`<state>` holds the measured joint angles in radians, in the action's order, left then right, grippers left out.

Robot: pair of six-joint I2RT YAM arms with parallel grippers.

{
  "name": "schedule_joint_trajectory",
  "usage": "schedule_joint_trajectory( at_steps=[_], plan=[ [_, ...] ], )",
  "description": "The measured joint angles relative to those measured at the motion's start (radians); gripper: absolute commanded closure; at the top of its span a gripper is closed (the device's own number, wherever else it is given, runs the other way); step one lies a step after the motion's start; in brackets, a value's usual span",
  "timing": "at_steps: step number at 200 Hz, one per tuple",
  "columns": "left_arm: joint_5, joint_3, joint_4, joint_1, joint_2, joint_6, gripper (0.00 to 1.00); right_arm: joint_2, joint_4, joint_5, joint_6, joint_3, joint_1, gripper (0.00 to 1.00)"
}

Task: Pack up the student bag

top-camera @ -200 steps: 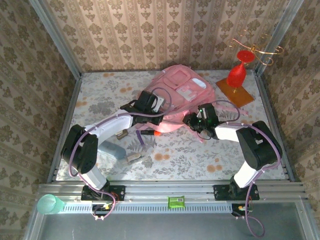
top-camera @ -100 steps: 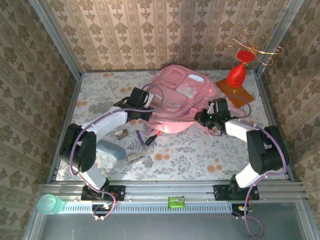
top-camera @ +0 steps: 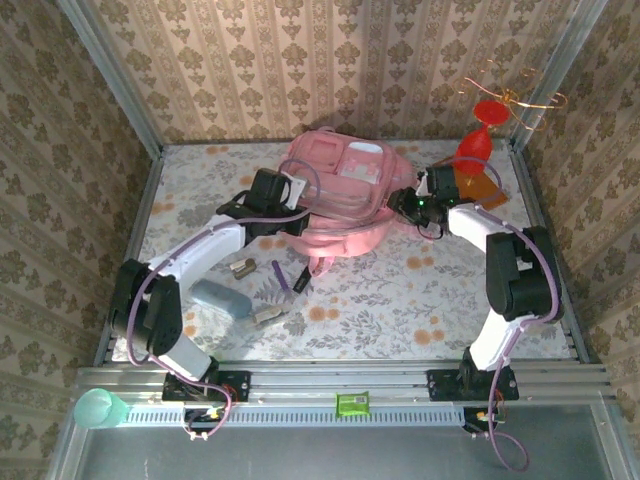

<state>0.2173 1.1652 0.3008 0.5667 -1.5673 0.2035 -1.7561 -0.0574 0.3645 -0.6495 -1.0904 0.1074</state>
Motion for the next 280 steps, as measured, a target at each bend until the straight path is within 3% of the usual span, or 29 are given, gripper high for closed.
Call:
schedule_joint_trajectory(
  at_steps=[57, 83, 105, 124, 147, 185, 196, 255, 280],
  plan=[
    [0.008, -0.001, -0.017, 0.101, -0.02, 0.078, 1.0, 0.354, 0.004, -0.019, -0.045, 0.367, 0.027, 0.01],
    [0.008, 0.0, -0.018, 0.119, -0.035, 0.09, 1.0, 0.474, 0.059, -0.025, -0.133, 0.483, 0.124, 0.0],
    [0.007, 0.0, -0.018, 0.13, -0.039, 0.092, 1.0, 0.472, 0.133, -0.044, -0.192, 0.499, 0.204, 0.02],
    [0.008, 0.0, -0.019, 0.141, -0.039, 0.092, 1.0, 0.431, 0.212, -0.071, -0.229, 0.49, 0.238, 0.11],
    [0.012, 0.0, -0.023, 0.152, -0.039, 0.093, 1.0, 0.347, 0.299, -0.112, -0.254, 0.483, 0.242, 0.32],
    [0.031, -0.008, -0.037, 0.157, -0.039, 0.091, 1.0, 0.307, 0.32, -0.172, -0.247, 0.481, 0.225, 0.89],
    [0.037, -0.014, -0.041, 0.157, -0.039, 0.083, 1.0, 0.311, 0.312, -0.182, -0.237, 0.481, 0.2, 1.0],
    [-0.016, -0.023, 0.032, 0.094, -0.021, -0.031, 1.0, 0.433, 0.192, -0.206, -0.133, 0.483, -0.021, 1.0],
    [-0.059, -0.023, 0.037, 0.051, -0.024, -0.066, 1.0, 0.419, 0.116, -0.145, -0.094, 0.441, -0.055, 1.0]
  ],
)
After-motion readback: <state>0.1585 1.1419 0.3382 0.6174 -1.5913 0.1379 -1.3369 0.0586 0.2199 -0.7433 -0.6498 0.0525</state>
